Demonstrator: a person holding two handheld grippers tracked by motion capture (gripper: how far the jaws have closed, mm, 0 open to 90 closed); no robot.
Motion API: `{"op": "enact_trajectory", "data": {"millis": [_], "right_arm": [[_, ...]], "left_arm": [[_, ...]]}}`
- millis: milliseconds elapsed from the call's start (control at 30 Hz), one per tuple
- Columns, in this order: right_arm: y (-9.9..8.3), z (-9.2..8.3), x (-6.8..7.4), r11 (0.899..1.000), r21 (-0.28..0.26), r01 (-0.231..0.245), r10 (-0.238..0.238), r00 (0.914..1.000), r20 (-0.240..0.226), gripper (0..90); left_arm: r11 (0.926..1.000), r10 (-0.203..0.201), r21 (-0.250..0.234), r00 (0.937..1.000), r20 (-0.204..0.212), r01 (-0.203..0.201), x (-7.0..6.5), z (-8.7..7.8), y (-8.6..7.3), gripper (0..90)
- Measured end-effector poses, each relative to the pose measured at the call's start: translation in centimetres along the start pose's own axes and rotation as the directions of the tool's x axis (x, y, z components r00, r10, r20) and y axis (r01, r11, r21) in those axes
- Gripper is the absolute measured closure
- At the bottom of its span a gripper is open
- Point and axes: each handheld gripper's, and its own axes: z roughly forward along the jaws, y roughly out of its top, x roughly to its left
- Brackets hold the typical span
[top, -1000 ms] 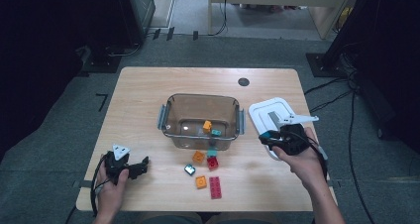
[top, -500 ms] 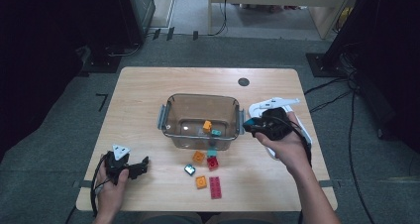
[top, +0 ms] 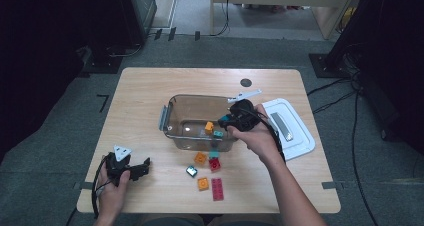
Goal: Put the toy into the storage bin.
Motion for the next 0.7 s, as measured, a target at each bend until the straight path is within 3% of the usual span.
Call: {"op": "enact_trajectory", "data": {"millis": [133, 267, 600, 700], "right_arm": [[0.0, 0.8, -0.2, 1.0, 0.002, -0.027, 0.027, 0.9979, -0.059, 54.8], [-0.2, 0.2, -0.1, 1.0, -0.009, -0.005, 0.005, 0.998, -0.063, 46.1], [-2.9, -3.7, -1.6, 0.992, -0.104, -0.067, 0.059, 0.9953, -0.076, 28.6], [-4.2, -5.0, -2.0, 0.989, -0.133, -0.065, 0.058, 0.9967, -0.056, 23.7]], "left_arm": [[1.0, -0.001, 0.0, 1.0, 0.001, 0.001, 0.0, 0.0, 0.0, 7.3], [1.0, 0.0, 0.0, 1.0, 0.001, 0.0, 0.0, 0.0, 0.0, 7.3], [1.0, 0.0, 0.0, 1.0, 0.0, 0.0, 0.0, 0.0, 0.0, 7.3], [1.0, -0.002, 0.0, 1.0, -0.001, 0.002, 0.0, 0.0, 0.0, 7.3]]}}
